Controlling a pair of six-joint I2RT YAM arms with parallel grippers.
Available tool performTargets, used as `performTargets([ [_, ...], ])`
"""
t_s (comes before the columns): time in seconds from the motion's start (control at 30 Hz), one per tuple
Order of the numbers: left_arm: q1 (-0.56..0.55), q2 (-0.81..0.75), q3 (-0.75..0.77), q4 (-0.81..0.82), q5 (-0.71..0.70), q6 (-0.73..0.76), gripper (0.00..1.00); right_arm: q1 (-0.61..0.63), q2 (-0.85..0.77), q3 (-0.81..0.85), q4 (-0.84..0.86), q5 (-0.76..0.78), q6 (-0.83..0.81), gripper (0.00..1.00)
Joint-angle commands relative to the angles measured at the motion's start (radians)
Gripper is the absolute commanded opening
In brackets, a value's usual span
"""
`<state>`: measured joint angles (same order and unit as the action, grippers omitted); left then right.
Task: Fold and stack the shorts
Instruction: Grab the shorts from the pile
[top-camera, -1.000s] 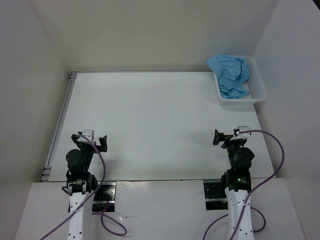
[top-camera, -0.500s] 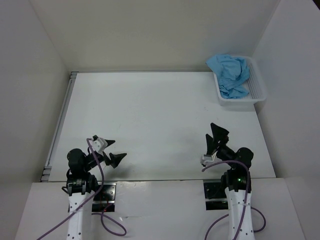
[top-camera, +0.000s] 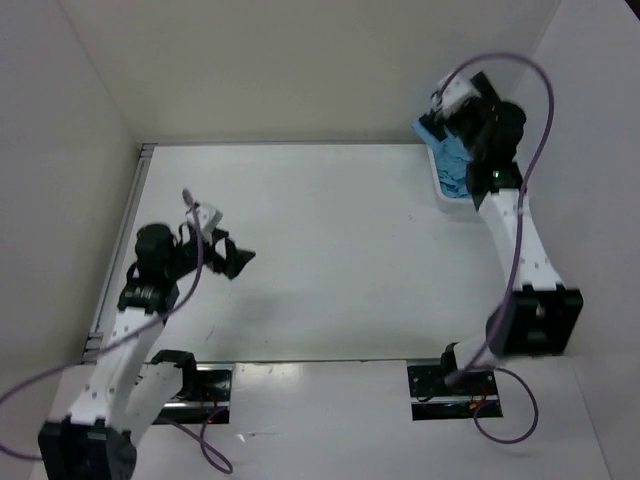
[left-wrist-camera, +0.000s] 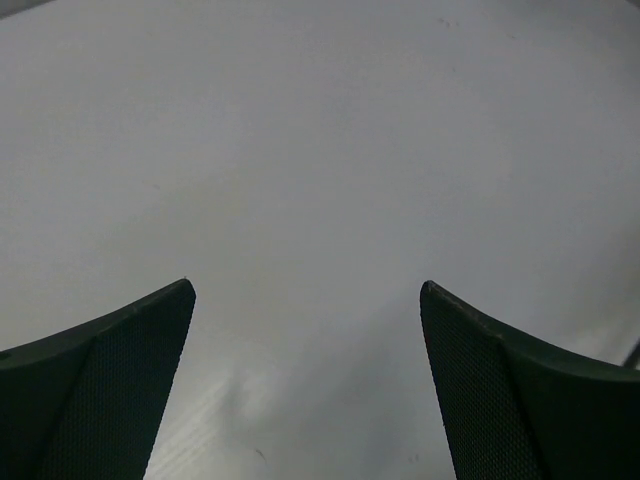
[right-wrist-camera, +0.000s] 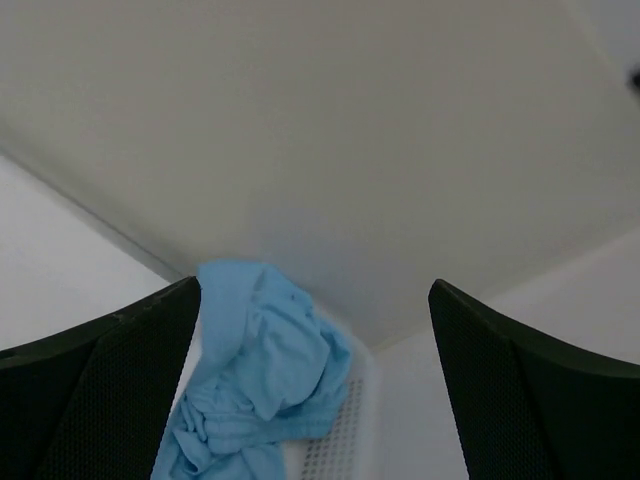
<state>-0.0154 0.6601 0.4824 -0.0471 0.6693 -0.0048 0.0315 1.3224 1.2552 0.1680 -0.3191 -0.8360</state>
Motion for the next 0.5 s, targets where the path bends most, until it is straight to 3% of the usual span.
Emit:
performTargets([
  [0.0,-0.105,0.293,0.253,-0.079,-0.293,0.005,1.0,-0.102,0.288,0.334,-0.289,0.21,0.447,1.0],
  [0.03,-0.151,0.473,0.422,-0.124,-0.429,0.005,1.0,-0.126,0.366,0.422,-0.344,0.234,0.553,1.0],
  [0.07,-0.152,0.56,0.514,-0.164,-0.469,0.005,1.0,-0.14,0.527,0.625,-0.463,0.235,0.621,1.0],
  [0.13,-0.162,0.774,0.757,-0.306,-0.485,0.005,1.0,-0.172,0.784,0.844,-0.595,0.255,0.824,1.0],
  [0.17,-0.162,0.827,0.81,-0.342,-0.462,0.005,1.0,-0.182,0.858,1.035,-0.702,0.255,0.88,1.0],
  [0.33,-0.172,0.995,0.909,-0.395,-0.378,0.005,1.0,-0.191,1.063,1.2,-0.699,0.342,0.985,1.0],
  [0.47,-0.181,1.079,0.956,-0.43,-0.367,0.005,1.0,-0.232,1.311,1.433,-0.83,0.353,1.075,1.0],
])
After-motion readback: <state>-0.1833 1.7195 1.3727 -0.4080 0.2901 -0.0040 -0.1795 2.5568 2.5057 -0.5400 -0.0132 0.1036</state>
